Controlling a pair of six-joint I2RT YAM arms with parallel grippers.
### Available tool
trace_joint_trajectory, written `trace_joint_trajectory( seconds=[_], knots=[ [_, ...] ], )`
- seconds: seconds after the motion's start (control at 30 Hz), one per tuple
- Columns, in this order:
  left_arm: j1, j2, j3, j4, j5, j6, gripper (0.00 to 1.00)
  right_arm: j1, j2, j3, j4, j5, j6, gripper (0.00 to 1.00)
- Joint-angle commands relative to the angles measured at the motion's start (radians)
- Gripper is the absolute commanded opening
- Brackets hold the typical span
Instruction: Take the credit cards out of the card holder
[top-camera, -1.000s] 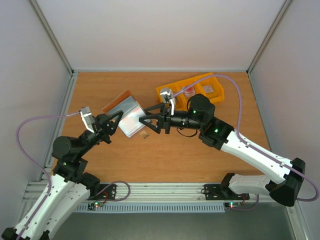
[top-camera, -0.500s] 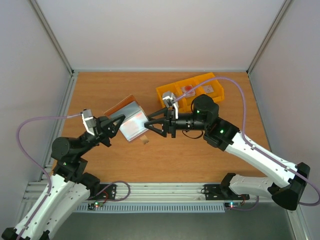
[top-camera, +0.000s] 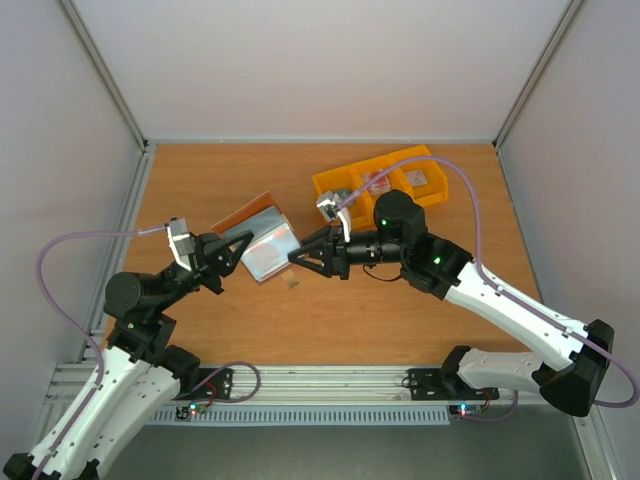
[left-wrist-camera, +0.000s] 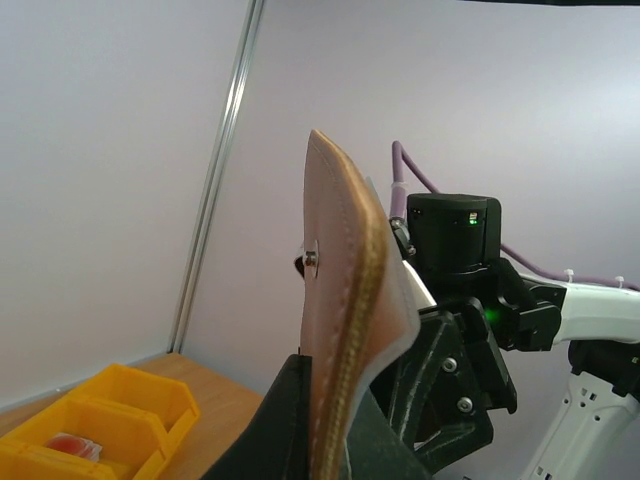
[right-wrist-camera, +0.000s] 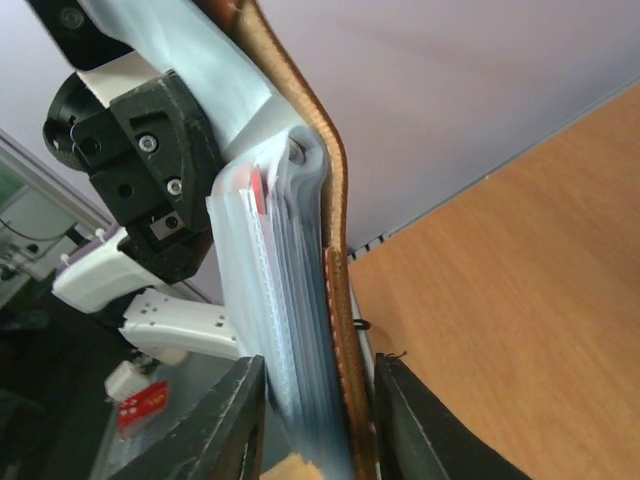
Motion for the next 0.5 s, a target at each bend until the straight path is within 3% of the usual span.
trace_joint_trajectory(
  seconds=[0.0, 0.07, 0.47],
  knots=[
    [0.003, -0.006, 0.025, 0.059, 0.012, 0.007, 0.0, 0.001, 0.017, 0.019, 0.041, -0.018, 0.032, 0.26],
    [0.003, -0.002, 0.018, 0.047, 0.008, 0.005, 0.0, 0.009, 0.025, 0.017, 0.086, -0.014, 0.049, 0.2],
    [0.001, 0.024, -0.044, 0.078, 0.02, -0.023, 0.0, 0.019, 0.108, 0.097, 0.161, -0.018, 0.073, 0.24]
  ],
)
